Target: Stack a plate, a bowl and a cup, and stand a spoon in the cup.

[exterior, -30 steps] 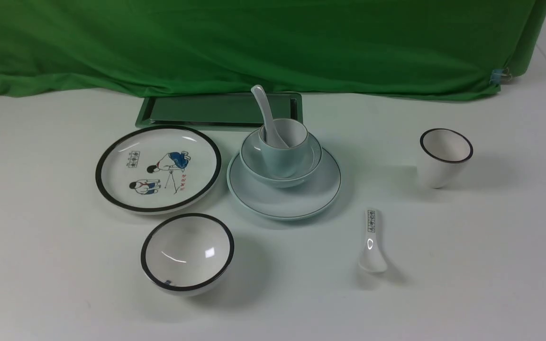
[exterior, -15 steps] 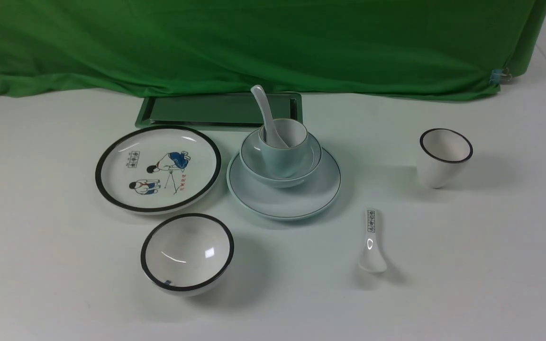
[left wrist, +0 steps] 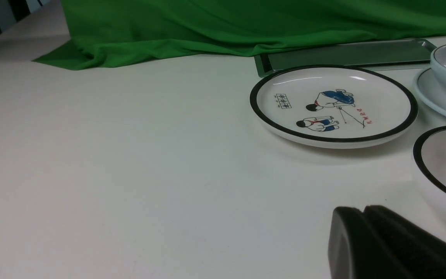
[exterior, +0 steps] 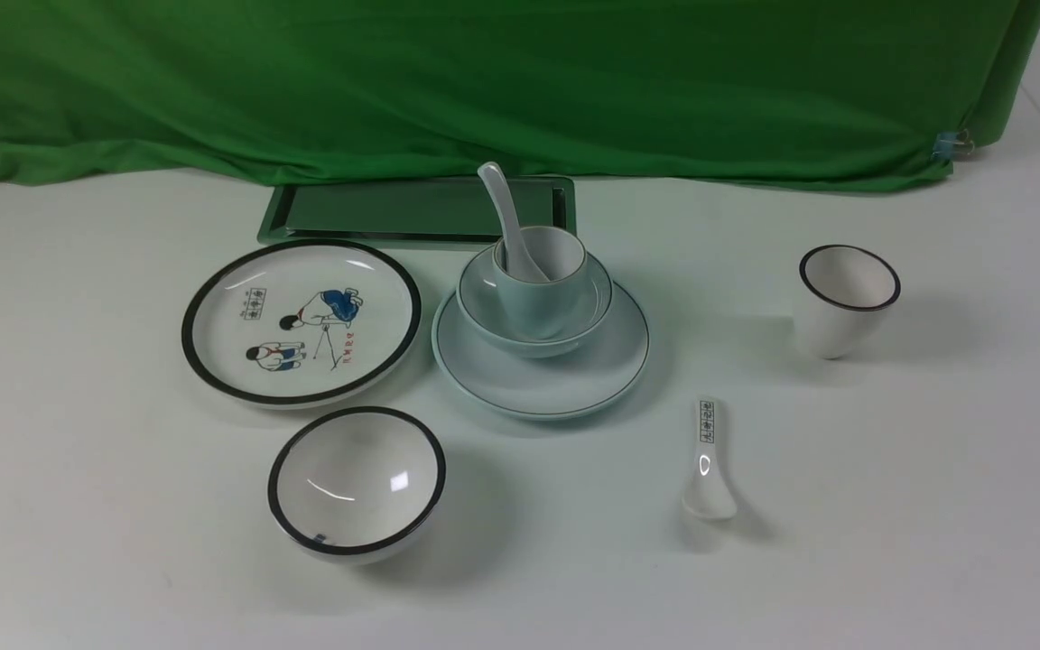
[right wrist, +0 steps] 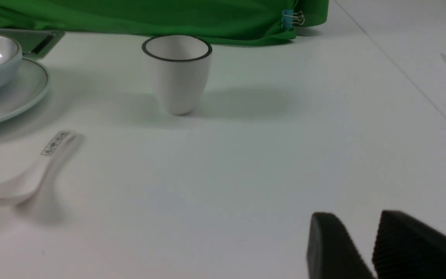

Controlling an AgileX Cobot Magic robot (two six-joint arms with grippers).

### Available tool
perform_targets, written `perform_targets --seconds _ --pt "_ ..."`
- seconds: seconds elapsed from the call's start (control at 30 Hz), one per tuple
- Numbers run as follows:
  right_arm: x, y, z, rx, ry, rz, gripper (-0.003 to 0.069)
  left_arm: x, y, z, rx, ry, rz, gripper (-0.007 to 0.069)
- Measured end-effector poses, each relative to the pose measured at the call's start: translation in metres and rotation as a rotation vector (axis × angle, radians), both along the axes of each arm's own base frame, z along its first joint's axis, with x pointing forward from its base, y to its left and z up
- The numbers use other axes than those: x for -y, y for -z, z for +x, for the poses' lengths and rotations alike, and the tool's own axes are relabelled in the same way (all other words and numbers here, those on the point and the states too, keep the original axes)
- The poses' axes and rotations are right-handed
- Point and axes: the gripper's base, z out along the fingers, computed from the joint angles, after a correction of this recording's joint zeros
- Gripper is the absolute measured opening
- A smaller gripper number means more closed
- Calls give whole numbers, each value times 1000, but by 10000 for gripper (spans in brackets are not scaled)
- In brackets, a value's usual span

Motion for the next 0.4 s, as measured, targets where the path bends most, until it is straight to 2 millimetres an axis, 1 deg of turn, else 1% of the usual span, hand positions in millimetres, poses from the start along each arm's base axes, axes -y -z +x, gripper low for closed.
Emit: perform_targets --seconds 0.4 --pt "0 0 0 0 0 0 239 0 0 0 0 0 1 -29"
